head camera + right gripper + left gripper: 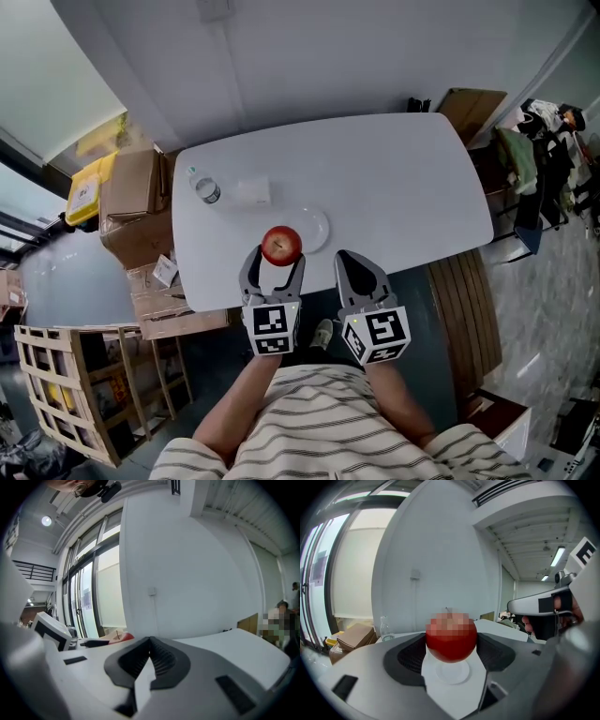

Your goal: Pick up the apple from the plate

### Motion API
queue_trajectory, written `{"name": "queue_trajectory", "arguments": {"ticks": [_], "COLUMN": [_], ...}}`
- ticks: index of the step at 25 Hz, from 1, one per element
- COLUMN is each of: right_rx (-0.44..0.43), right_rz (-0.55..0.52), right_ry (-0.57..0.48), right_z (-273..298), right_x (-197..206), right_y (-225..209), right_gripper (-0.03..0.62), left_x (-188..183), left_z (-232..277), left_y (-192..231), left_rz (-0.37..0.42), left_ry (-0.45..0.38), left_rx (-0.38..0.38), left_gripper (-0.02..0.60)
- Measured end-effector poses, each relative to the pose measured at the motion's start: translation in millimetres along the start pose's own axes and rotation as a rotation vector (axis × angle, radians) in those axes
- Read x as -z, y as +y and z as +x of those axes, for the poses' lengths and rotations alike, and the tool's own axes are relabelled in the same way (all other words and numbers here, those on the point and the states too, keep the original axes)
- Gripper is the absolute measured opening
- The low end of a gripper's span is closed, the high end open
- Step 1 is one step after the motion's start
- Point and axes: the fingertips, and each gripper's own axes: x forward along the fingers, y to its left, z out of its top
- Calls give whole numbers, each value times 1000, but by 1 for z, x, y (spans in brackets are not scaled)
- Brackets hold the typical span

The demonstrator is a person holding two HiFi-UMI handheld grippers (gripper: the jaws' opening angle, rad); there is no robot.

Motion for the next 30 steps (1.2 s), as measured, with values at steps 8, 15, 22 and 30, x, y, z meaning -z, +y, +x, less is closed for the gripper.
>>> {"name": "queue_trajectory", "arguments": {"ticks": [8, 15, 22, 30], "right_rx": [-10, -9, 0, -3], "right_rz": [-19, -36, -55, -64], "right_ry": [-29, -46, -64, -74], "right_z": [0, 0, -4, -7], "right_x": [-15, -24, -32, -36], "right_y": [5, 8, 4, 5], "right_gripper": [14, 13, 12, 12], "left_x": [-29, -50, -65, -77], "left_z": [-14, -25, -32, -38], "left_y": [-3, -9, -18, -18], "left_rz": [11, 24, 37, 43], "left_ry": [-51, -91, -129, -162], "left_rx": [-2, 5, 10, -9], "left_gripper": [345, 345, 345, 345]}}
